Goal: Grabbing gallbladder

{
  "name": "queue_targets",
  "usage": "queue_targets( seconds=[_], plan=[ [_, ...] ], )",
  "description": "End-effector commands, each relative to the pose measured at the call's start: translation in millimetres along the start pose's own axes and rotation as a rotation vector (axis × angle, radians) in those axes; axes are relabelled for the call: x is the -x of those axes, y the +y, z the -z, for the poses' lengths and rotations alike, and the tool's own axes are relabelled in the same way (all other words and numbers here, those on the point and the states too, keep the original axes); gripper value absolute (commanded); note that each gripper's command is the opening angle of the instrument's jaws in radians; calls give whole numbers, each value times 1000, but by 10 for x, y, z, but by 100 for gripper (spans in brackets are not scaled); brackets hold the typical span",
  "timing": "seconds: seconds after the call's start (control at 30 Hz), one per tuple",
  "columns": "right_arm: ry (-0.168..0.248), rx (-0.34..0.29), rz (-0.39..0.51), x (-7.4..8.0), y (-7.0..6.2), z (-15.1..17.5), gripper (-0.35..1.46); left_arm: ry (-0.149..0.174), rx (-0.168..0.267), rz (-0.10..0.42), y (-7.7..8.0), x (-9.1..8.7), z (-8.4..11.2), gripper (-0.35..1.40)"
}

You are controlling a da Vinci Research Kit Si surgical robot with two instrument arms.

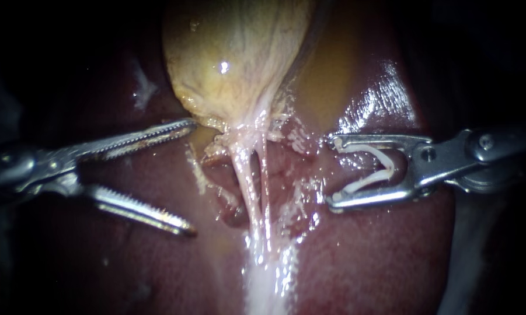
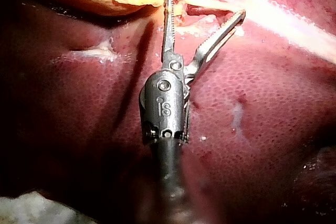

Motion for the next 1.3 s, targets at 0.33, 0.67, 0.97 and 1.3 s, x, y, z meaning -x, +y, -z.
queue_targets(
  seconds=[0.33, 0.67, 0.97, 1.3],
  plan=[
    [0, -1, 0, 0, 0, 1, 50, -4, -2, 101, -5, 1, -4, 98],
    [0, -1, 0, 0, 0, 1, 50, -12, -12, 180, -32, 8, -25, 82],
    [0, -1, 0, 0, 0, 1, 50, -40, -18, 221, -51, 12, -41, 66],
    [0, -1, 0, 0, 0, 1, 50, -67, -28, 274, -60, 13, -50, 24]
  ],
)
